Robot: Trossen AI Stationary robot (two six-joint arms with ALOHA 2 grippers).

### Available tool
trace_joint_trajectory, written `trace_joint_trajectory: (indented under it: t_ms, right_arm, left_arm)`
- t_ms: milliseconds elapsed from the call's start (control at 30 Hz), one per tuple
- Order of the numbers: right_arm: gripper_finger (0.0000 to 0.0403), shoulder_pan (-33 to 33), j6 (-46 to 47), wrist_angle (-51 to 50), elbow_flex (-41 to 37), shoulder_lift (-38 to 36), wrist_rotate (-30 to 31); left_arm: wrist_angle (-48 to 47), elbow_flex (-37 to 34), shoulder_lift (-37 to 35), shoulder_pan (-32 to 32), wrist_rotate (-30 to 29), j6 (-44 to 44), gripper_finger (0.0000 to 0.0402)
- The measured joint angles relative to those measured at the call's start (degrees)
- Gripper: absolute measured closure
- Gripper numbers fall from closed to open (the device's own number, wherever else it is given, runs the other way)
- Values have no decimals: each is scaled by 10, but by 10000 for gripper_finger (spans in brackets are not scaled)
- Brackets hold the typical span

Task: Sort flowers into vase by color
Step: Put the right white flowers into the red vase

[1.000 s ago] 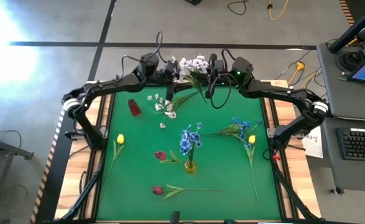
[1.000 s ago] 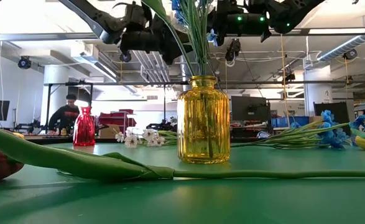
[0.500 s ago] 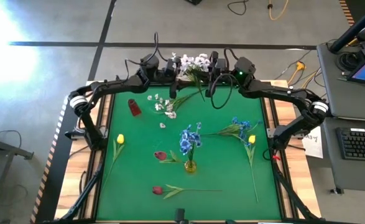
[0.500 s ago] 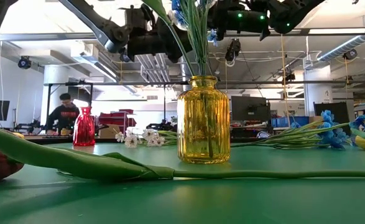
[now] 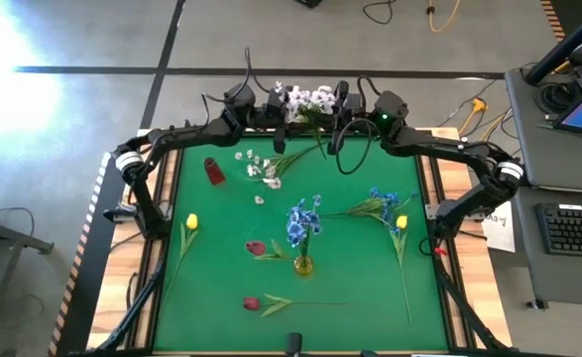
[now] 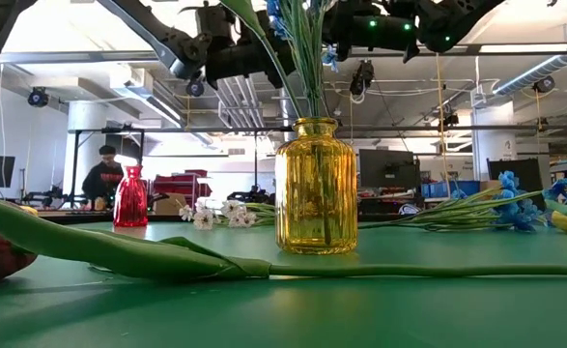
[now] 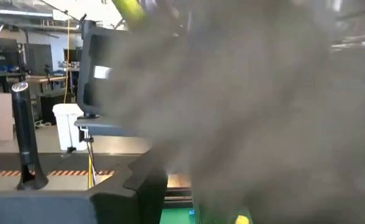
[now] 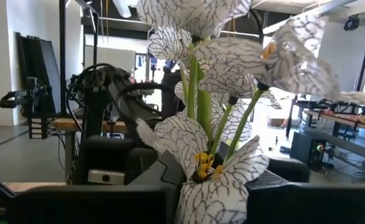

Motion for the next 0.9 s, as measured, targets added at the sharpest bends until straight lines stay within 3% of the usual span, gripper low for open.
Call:
trace_joint_trajectory:
  t_ms: [200,500,900]
  right_arm:
    - [360,0,2,0,0,0,0]
    - [337,0,19,0,0,0,0]
    - [219,-6,44,-66,0,-13,0]
  left_arm:
    - [-63,41,20,-1,-1,-1,274]
    - [-79,48,34,0,0,0,391]
    - [-80,47,21,12,22,-26,401]
